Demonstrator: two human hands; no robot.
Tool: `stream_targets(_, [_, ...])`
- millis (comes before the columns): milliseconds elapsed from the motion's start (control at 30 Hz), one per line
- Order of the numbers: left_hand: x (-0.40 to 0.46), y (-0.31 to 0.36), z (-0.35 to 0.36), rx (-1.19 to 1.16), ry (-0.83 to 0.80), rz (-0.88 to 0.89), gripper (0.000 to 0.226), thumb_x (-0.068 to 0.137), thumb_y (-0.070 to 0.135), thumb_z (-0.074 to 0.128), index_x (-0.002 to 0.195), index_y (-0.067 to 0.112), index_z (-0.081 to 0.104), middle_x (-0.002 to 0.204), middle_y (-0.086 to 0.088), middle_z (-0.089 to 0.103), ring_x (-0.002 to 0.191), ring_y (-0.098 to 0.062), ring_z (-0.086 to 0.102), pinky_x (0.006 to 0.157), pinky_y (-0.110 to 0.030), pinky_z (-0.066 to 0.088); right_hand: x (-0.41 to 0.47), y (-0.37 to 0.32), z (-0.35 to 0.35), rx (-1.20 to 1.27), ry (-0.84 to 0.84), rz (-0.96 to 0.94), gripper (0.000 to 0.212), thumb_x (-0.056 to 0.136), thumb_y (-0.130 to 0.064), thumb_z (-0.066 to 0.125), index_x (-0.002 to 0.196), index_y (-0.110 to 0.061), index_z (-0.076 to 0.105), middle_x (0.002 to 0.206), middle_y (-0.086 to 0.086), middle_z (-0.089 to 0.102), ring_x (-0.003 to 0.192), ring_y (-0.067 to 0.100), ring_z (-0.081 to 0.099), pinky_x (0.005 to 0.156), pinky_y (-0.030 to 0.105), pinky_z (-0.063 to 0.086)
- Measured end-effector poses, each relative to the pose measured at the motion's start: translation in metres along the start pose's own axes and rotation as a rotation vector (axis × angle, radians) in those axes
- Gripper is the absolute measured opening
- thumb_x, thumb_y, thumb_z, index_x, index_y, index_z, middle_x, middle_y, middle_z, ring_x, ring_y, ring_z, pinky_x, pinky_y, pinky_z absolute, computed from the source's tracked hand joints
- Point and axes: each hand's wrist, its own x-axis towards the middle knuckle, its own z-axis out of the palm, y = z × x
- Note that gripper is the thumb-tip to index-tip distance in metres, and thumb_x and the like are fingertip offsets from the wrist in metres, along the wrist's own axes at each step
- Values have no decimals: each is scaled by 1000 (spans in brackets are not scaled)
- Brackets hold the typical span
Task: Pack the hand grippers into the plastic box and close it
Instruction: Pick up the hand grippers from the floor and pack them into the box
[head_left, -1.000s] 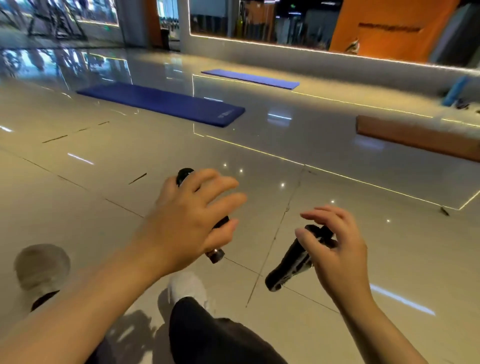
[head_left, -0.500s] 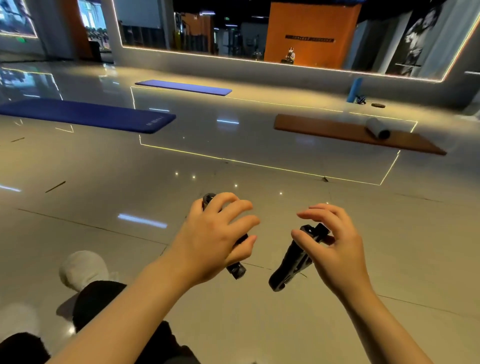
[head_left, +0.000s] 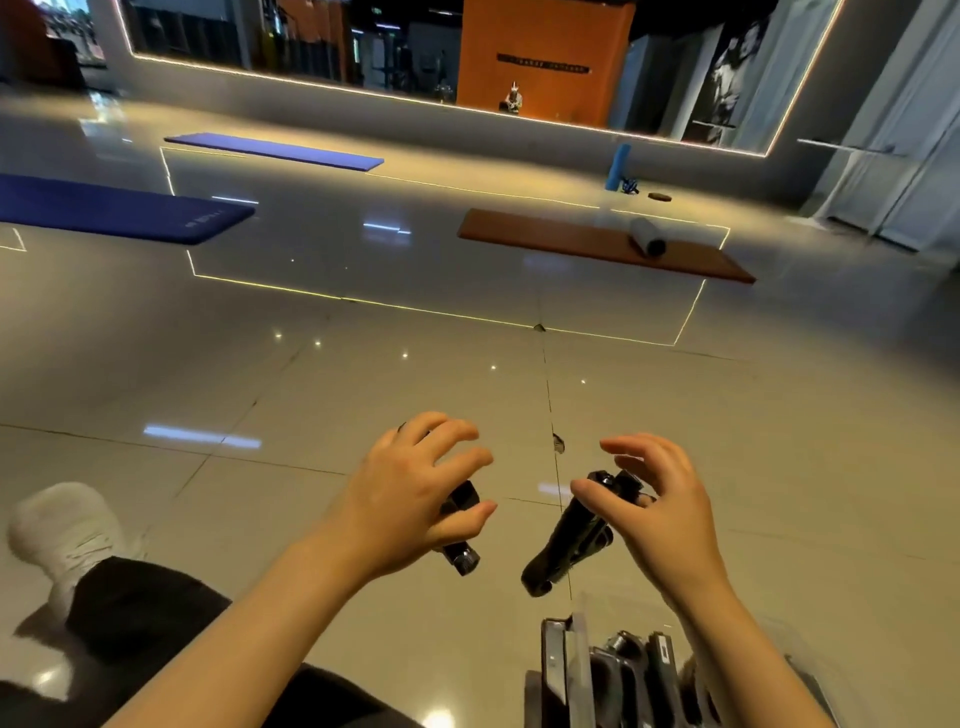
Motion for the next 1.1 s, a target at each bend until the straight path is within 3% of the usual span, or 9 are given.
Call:
stream_targets(233, [-6, 58, 10, -3, 21, -115, 39, 87, 52, 42, 105, 23, 62, 111, 2, 62, 106, -20, 55, 78, -40, 52, -20, 27, -54, 42, -65, 65, 43, 67, -30, 80, 101, -40, 56, 121, -8, 51, 113, 19, 52, 86, 32, 45])
stream_targets(433, [-17, 133, 23, -48, 1, -214, 40, 86, 53, 44, 105, 23, 62, 112, 2, 60, 108, -21, 53, 79, -40, 52, -38, 52, -110, 60, -210, 94, 53, 63, -33, 82, 103, -46, 51, 124, -4, 51, 111, 17, 53, 89, 34, 46])
stream_targets(567, [-15, 184, 34, -51, -32, -259, 40, 84, 54, 45, 101, 24, 64, 112, 3, 61, 108, -19, 53, 75, -41, 53, -47, 73, -148, 64, -271, 97, 48, 64, -32, 83, 101, -43, 55, 123, -5, 53, 111, 16, 53, 91, 36, 46])
stream_targets(700, [-2, 224, 34, -52, -100, -301, 45, 83, 59, 40, 101, 26, 64, 113, 5, 59, 110, -17, 50, 76, -41, 53, -47, 95, -183, 102, -254, 117, 49, 64, -30, 83, 103, -42, 54, 122, -5, 51, 112, 19, 53, 90, 38, 46])
stream_targets(833, [28, 253, 19, -6, -181, -251, 55, 81, 64, 30, 106, 27, 62, 115, 5, 58, 111, -16, 50, 83, -38, 50, -42, 122, -214, 155, -297, 229, 71, 61, -29, 84, 121, -35, 48, 124, 1, 49, 110, 23, 51, 85, 36, 45])
stream_targets(967, [47, 264, 36, 11, -356, -214, 66, 77, 69, 20, 112, 30, 60, 119, 8, 56, 112, -12, 47, 86, -34, 50, -42, 156, -234, 239, -355, 376, 90, 45, -36, 83, 126, -35, 45, 121, 5, 52, 111, 25, 54, 94, 40, 44])
stream_targets(1100, [50, 270, 83, -11, -471, -185, 54, 83, 62, 27, 112, 31, 60, 118, 9, 57, 115, -14, 46, 89, -38, 45, -45, 192, -239, 125, -393, 335, 85, 54, -25, 88, 126, -40, 45, 119, -5, 50, 113, 17, 51, 93, 38, 47])
